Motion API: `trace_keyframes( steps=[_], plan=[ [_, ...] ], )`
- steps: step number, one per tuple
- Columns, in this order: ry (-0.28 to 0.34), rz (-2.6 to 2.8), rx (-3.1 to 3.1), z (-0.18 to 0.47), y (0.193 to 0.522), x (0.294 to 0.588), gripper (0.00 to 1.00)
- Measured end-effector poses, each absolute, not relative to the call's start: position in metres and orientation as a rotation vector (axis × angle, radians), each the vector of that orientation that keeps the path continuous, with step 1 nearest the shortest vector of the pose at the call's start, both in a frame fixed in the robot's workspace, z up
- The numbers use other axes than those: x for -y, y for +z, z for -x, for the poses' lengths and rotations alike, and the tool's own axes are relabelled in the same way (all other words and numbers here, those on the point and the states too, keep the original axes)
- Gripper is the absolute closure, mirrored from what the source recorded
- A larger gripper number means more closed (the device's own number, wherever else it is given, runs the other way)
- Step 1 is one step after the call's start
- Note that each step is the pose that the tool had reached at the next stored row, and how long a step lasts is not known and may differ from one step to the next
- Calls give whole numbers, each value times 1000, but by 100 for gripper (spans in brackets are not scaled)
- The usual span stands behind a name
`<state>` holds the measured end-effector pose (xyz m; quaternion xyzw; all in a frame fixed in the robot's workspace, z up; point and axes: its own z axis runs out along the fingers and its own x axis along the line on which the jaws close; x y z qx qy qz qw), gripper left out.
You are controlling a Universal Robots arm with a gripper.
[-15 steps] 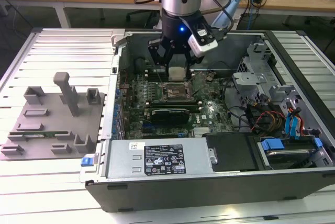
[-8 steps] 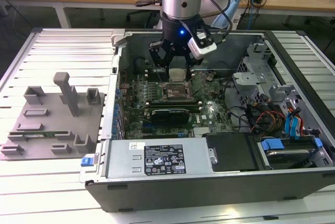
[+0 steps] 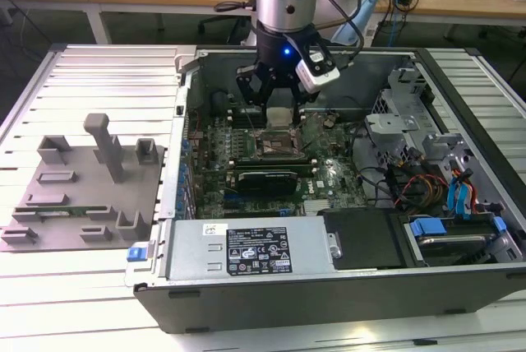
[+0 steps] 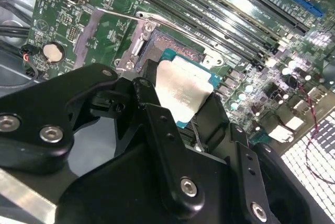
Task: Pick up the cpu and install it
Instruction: 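Pick up the cpu and move it towards the insertion slot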
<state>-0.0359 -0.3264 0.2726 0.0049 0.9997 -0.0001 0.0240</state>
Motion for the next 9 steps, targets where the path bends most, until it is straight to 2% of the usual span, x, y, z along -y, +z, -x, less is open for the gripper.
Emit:
trace_keyframes(
  steps=[9],
  plan=[
    [-1,-15,-3094,36,268,325,45]
  ],
)
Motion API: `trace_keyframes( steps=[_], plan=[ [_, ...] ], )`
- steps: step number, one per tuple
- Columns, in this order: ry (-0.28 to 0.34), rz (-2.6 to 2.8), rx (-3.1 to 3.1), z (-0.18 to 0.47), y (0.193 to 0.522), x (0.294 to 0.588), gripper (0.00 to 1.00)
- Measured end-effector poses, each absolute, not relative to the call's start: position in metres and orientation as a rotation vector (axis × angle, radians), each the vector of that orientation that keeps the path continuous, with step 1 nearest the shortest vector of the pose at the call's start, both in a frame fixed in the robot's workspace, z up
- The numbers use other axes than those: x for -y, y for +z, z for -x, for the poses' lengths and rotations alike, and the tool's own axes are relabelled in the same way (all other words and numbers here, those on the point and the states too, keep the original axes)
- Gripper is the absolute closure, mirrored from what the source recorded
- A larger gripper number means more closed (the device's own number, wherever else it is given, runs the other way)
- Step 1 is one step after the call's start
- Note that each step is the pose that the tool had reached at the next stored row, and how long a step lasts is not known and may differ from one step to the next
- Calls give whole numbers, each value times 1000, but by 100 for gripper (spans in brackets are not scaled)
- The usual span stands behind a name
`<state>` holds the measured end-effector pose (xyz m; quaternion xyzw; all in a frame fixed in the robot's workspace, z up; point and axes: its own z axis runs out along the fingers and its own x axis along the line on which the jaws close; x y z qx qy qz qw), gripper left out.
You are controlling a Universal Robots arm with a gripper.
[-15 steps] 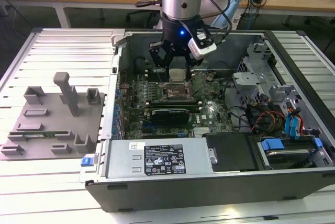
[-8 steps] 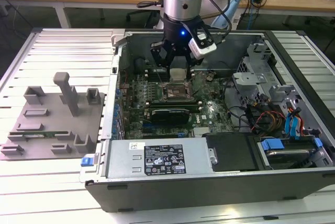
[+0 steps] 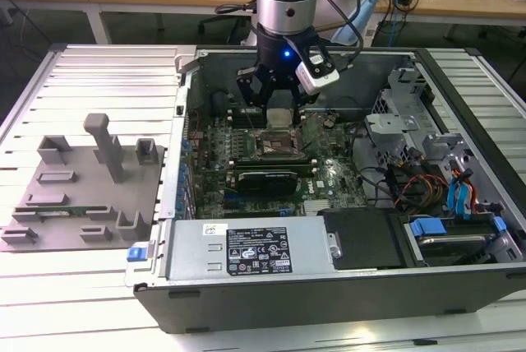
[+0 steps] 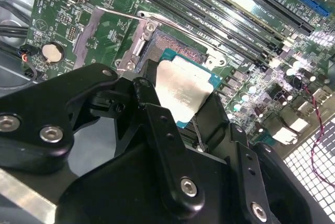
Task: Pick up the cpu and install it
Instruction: 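Pick up the cpu and move it towards the insertion slot, then place the cpu into insertion slot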
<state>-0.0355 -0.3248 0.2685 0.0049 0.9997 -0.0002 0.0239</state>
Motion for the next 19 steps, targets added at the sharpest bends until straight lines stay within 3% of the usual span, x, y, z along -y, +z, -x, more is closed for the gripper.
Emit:
trace_keyframes(
  steps=[19],
  plan=[
    [-5,-214,-3086,35,268,325,45]
  ],
)
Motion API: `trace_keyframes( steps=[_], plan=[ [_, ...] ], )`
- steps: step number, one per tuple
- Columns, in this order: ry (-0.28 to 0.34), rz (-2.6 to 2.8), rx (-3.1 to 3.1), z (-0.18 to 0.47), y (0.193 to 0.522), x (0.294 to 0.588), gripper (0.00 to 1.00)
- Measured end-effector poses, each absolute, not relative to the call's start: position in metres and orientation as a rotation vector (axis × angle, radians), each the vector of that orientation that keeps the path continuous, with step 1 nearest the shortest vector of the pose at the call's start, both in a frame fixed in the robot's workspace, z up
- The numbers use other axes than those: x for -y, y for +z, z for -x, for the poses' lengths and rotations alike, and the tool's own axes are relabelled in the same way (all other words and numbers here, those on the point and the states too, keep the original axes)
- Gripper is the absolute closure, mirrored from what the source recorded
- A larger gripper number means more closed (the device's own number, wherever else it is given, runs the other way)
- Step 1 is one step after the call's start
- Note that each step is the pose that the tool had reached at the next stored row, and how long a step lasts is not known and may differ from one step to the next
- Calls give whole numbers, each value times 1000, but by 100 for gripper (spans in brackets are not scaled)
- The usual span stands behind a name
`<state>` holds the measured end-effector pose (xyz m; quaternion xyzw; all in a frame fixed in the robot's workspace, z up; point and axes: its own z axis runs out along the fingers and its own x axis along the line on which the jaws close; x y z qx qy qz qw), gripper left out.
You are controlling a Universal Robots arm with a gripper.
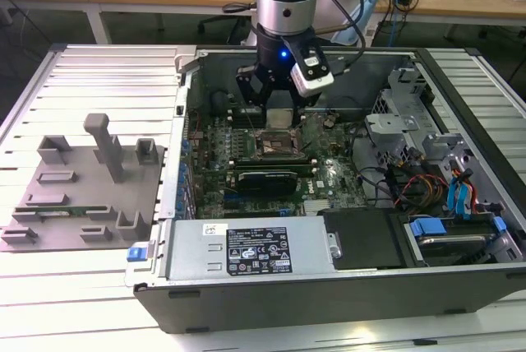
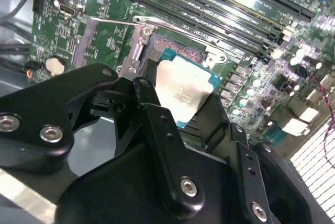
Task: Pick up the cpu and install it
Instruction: 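Place the cpu into insertion slot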
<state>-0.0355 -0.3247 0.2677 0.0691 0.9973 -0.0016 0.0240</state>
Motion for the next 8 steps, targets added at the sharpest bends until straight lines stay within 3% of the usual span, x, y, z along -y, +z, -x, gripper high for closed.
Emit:
trace_keyframes(
  steps=[8],
  plan=[
    [-12,-502,-3053,35,267,325,45]
  ],
)
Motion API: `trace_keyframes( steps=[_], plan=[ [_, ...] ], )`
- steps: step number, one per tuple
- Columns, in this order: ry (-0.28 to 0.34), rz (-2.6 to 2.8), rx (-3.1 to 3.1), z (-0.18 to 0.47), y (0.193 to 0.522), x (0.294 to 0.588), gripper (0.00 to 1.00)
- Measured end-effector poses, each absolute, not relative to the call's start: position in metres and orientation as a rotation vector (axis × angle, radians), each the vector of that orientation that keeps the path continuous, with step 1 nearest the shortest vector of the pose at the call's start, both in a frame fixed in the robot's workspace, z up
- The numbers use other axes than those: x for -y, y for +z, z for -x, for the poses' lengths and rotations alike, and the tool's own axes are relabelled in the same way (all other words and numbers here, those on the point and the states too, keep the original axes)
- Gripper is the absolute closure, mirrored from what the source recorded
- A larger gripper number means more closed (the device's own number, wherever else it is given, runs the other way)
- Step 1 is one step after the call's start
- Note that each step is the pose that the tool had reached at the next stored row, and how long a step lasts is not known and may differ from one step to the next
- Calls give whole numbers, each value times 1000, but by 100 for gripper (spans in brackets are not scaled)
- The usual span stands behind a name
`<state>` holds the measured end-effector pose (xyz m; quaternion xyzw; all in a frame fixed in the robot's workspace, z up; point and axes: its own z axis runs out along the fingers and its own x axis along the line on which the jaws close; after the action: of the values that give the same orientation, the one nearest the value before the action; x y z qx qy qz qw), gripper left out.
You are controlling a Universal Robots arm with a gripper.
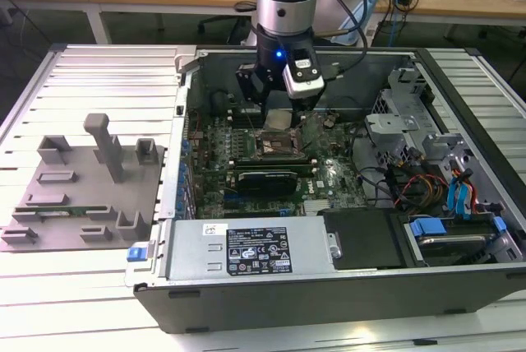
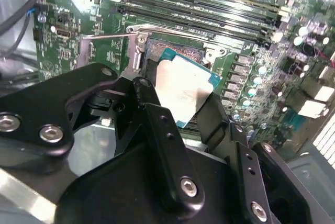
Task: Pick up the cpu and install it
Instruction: 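Place the cpu into insertion slot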
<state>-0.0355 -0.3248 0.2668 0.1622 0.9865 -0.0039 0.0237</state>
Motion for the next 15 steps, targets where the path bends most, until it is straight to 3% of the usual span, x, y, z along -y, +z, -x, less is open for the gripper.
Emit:
trace_keyframes(
  steps=[15],
  plan=[
    [-24,-1012,-2926,36,265,325,45]
  ],
)
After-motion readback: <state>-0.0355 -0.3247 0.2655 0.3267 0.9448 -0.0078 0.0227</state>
